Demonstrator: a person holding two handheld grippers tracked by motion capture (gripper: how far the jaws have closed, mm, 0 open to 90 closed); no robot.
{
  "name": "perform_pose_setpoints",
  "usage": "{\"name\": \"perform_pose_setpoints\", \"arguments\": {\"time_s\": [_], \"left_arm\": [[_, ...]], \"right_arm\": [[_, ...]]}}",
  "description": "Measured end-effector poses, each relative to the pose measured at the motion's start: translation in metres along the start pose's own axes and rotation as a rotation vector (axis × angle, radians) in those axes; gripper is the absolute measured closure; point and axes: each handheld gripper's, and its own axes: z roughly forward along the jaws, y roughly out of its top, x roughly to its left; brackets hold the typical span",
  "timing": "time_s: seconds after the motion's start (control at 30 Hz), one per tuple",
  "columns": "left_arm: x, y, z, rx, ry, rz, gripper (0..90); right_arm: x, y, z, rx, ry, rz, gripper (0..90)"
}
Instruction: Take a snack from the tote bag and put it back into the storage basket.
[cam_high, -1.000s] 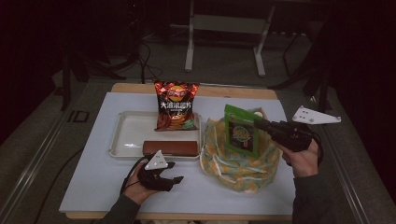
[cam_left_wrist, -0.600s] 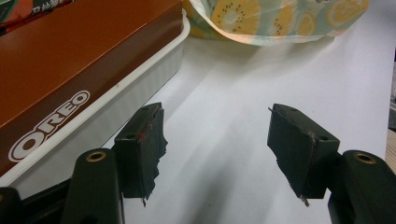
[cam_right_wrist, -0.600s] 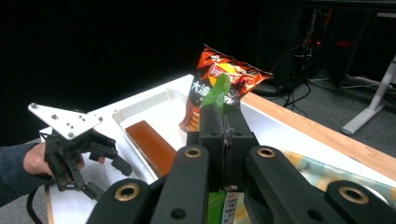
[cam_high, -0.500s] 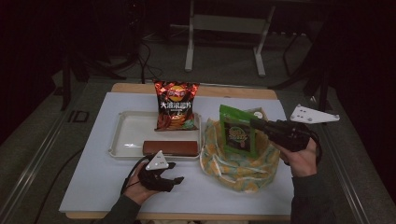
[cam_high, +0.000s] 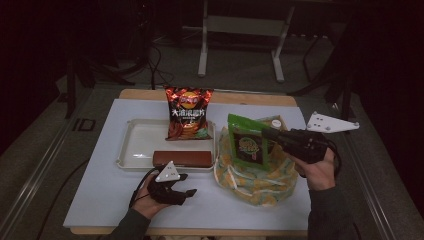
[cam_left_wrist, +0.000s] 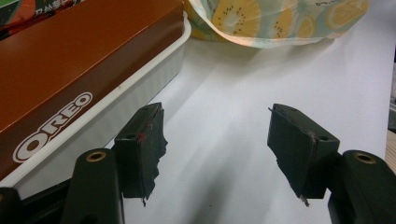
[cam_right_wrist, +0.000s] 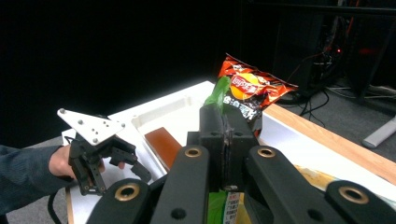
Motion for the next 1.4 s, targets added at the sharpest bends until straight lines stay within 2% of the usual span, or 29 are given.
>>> {"name": "perform_pose_setpoints", "arguments": {"time_s": [0.3,0.57,1.23,1.4], "left_arm": [[0.001,0.0,0.001,0.003,0.001,-0.001,35.8],[0.001,0.0,0.001,0.002,0.001,-0.004,35.7],[0.002,-0.001,0.003,0.009,-0.003,0.003,35.7],[0.001,-0.001,0.003,0.011,-0.005,0.006,35.7]], "right_arm": [[0.002,0.001,0.011,-0.005,0.009,0.003,89.2],[0.006,0.006,0.025,0.005,0.006,-0.017,89.2],[0.01,0.013,0.072,0.042,0.038,-0.048,89.2],[0.014,0.018,0.093,0.057,0.054,-0.065,89.2]]}}
